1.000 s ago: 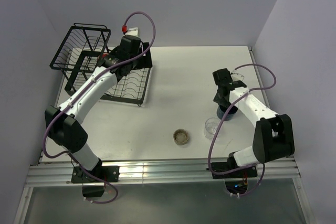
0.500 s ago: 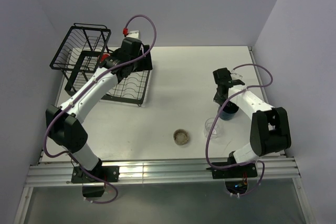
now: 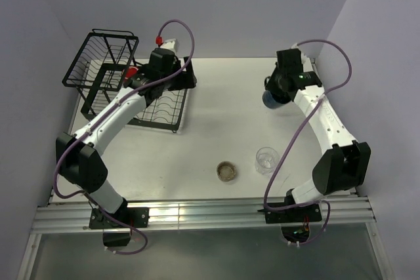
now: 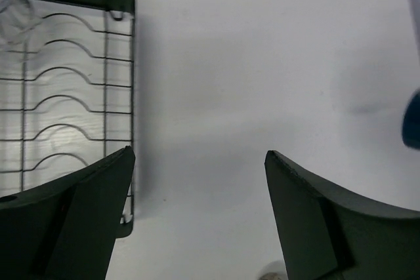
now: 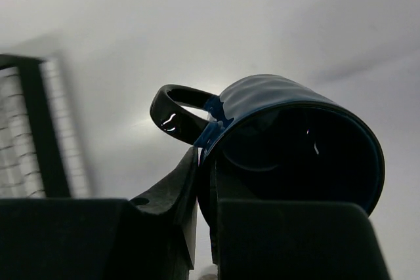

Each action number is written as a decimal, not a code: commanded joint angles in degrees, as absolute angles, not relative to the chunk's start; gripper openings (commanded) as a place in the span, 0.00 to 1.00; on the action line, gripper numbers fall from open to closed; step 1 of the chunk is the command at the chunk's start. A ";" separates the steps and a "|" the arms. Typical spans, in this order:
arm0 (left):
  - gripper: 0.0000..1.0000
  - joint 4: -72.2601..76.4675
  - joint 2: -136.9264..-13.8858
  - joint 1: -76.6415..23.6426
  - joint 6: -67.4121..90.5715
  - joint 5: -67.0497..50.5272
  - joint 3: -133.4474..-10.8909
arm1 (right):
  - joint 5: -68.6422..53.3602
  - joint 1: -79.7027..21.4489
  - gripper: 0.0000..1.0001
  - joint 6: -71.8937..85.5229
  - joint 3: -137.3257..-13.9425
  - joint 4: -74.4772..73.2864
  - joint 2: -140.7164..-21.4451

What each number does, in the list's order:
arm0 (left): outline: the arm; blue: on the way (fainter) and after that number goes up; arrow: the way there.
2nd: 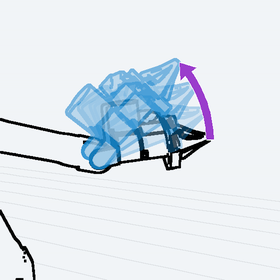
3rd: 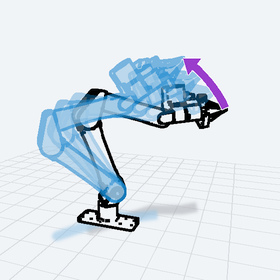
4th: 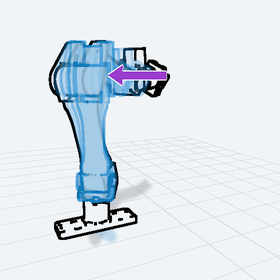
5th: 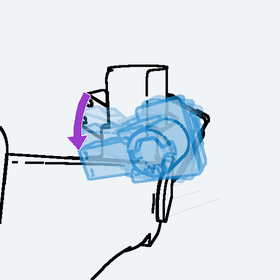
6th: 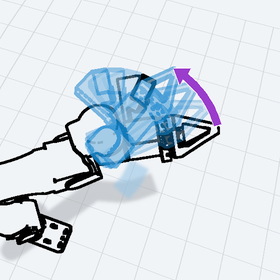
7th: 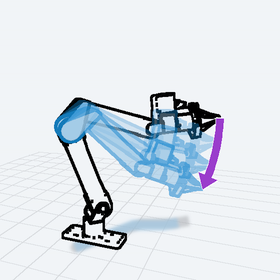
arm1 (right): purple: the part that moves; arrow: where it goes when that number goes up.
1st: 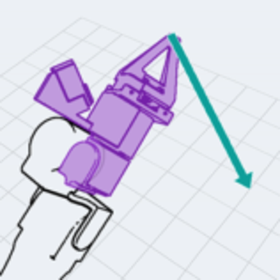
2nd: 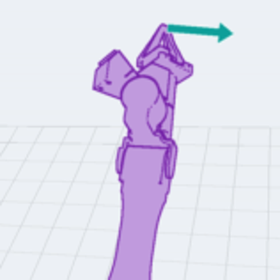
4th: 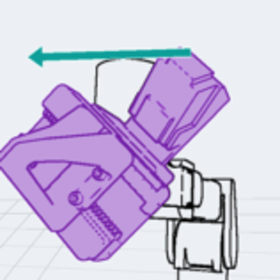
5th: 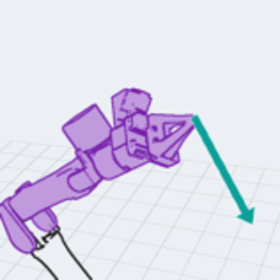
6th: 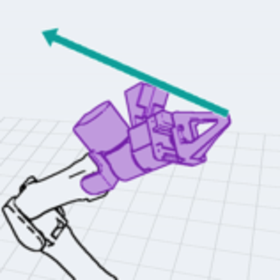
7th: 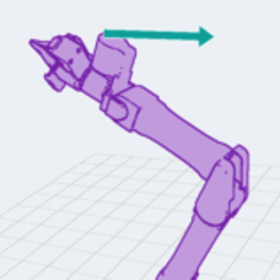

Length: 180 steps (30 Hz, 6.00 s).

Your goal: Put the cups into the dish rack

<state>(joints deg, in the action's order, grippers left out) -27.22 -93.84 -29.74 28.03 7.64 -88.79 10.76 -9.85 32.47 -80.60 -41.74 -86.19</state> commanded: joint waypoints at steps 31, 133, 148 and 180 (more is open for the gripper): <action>0.99 32.63 -88.95 -26.80 32.12 -48.79 -68.10 | -64.16 -10.37 0.00 84.61 -68.65 35.29 -81.39; 0.99 14.68 -90.70 -27.51 17.93 -50.01 -71.54 | -65.39 -13.27 0.00 107.40 -60.73 65.74 -88.86; 0.41 12.40 -91.84 -28.21 18.72 -47.56 -72.51 | -64.07 -13.18 0.00 107.67 -60.56 66.27 -89.65; 0.00 -10.01 -86.49 -25.93 19.77 -26.02 -86.74 | -51.79 -9.76 0.37 67.43 -68.46 13.82 -83.67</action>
<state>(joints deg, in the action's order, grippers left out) -9.91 -88.75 -27.75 19.81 -32.56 -82.24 -53.78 -10.72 76.31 -64.34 23.81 -88.07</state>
